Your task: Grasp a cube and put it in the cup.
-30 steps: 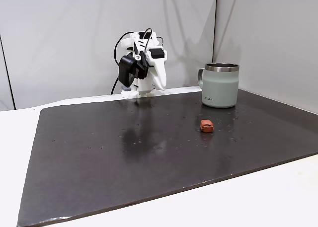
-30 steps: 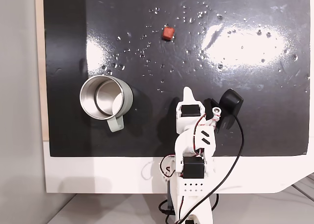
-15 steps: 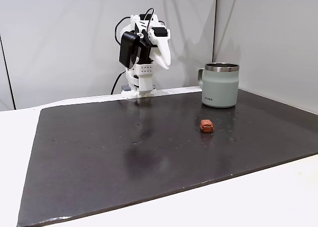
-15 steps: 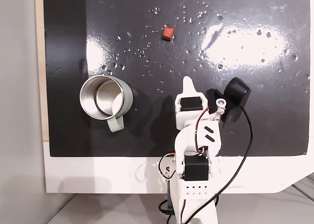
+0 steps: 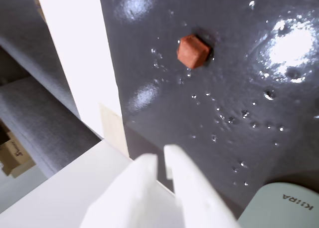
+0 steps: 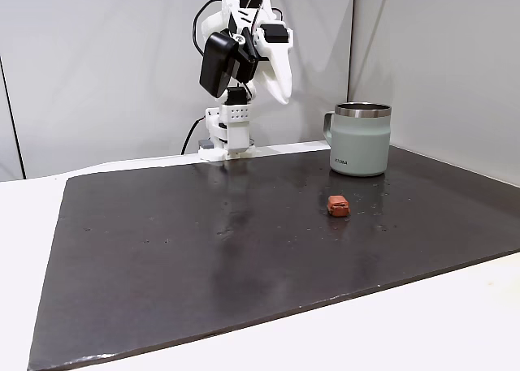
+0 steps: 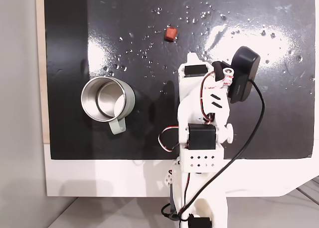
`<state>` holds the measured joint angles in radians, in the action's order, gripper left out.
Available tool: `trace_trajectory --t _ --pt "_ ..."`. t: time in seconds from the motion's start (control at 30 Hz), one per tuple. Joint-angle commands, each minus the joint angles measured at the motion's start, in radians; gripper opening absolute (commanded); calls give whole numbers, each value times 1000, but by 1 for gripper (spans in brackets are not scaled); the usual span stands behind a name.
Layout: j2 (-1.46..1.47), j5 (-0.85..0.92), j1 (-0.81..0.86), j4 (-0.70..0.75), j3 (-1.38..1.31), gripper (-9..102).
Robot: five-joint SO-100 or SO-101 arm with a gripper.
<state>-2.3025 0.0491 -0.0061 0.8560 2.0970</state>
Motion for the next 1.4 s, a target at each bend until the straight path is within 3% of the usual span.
trace_trajectory --t 0.0,1.37 --pt "72 3 -12 21 -126 0" --pt "881 -196 -112 328 -873 2"
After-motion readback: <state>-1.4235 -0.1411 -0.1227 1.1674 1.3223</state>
